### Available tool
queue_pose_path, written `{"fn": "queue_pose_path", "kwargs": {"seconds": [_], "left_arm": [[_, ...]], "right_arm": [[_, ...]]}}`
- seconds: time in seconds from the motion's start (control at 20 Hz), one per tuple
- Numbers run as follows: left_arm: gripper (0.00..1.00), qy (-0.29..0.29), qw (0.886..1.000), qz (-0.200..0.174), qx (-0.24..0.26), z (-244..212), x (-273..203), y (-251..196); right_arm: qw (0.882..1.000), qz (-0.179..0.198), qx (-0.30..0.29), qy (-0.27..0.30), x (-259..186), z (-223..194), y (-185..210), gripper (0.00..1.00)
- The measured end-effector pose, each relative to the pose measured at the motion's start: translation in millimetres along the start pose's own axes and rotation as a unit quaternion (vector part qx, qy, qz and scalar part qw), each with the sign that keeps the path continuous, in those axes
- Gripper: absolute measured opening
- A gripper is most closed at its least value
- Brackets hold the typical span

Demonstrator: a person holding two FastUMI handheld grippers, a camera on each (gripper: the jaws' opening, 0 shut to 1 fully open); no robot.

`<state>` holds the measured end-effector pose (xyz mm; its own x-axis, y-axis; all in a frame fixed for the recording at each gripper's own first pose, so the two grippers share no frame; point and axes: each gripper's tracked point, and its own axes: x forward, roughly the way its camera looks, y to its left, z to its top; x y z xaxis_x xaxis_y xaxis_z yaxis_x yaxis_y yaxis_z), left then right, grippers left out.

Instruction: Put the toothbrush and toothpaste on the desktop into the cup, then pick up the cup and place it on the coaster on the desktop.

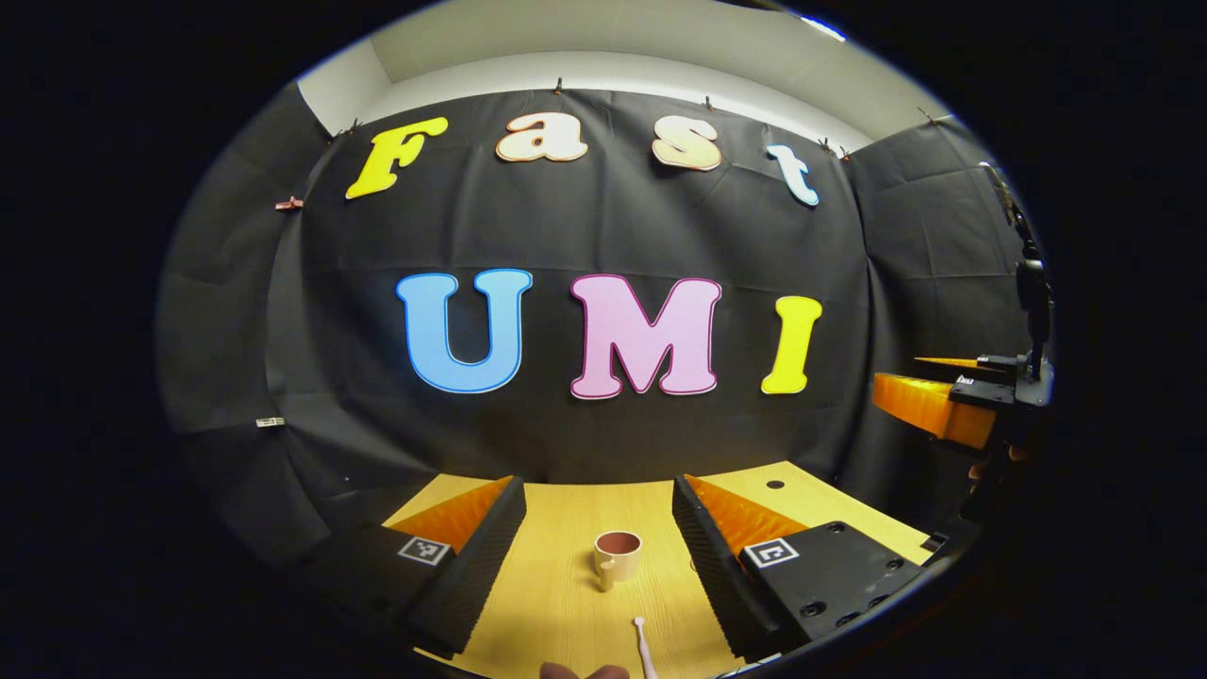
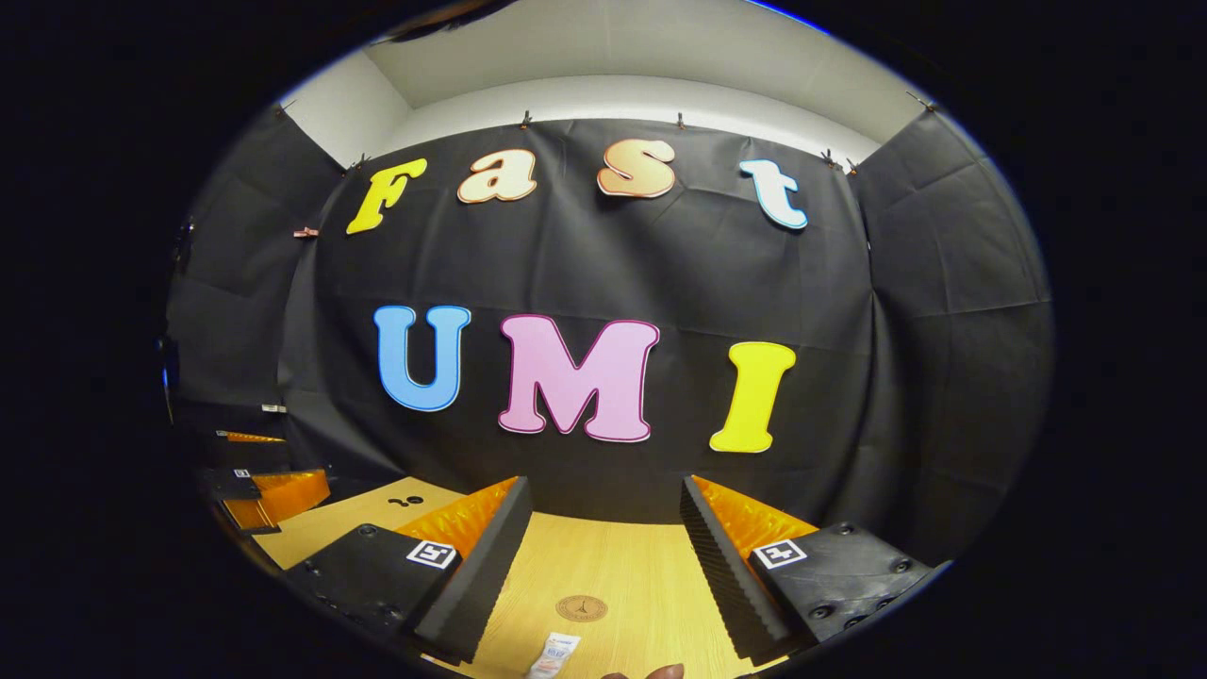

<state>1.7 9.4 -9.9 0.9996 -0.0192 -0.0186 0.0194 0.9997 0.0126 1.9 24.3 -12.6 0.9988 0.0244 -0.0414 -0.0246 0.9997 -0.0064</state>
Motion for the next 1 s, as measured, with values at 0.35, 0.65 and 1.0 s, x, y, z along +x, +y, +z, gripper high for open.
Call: {"fn": "queue_pose_path", "kwargs": {"seconds": [0.35, 0.65, 1.0], "left_arm": [[0.97, 0.026, 1.000, -0.017, 0.003, -23, -7, 2], [0.97, 0.046, 0.998, -0.031, -0.008, -44, -18, 24], [0.97, 0.079, 0.996, -0.034, -0.024, -83, -20, 59]], "right_arm": [[0.992, 0.022, 0.017, 0.121, 0, -72, 32, 0.97], [0.964, 0.056, 0.002, 0.260, -2, -176, 69, 0.98], [0.900, 0.052, -0.009, 0.433, -20, -304, 85, 0.98]]}}
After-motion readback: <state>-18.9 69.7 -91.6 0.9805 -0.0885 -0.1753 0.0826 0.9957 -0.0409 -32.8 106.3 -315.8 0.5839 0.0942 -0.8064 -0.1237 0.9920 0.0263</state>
